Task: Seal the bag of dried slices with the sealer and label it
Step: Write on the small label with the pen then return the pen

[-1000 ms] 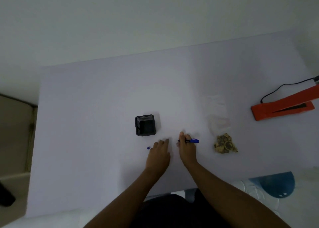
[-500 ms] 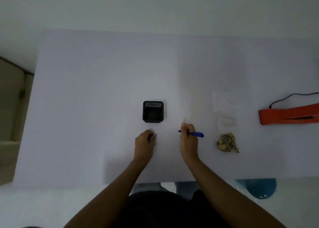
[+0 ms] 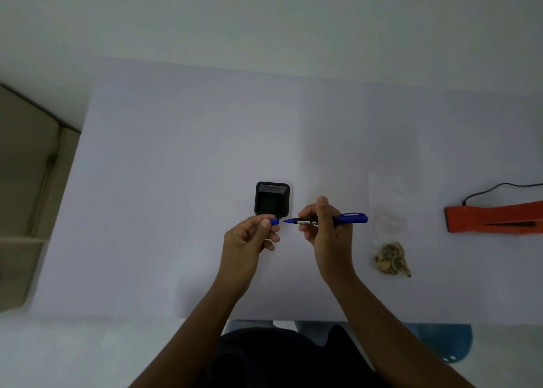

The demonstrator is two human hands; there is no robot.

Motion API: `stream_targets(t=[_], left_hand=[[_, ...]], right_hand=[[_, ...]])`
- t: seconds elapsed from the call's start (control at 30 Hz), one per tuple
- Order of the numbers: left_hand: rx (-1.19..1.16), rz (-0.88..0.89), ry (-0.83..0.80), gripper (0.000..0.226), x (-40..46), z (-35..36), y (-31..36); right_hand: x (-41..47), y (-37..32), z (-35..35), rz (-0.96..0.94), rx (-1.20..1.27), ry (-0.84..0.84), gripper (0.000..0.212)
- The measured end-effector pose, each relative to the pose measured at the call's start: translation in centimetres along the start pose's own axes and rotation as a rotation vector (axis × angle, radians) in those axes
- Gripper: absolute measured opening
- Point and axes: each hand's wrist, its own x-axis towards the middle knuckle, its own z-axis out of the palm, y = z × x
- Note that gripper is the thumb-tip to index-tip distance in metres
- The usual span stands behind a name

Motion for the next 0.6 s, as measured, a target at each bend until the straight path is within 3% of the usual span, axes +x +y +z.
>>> stream_targets(t=[0.4, 0.6], left_hand=[[-0.025, 0.053, -0.052, 0.025, -0.8, 0.5, 2.5], [-0.079, -0.001, -0.109, 0.032, -1.0, 1.4, 3.5]], right_hand=[[-0.6, -1.8, 1.1, -0.056, -0.02, 0.005, 0.039], [-0.6, -2.2, 1.9, -0.102, -0.047, 0.11, 0.04]])
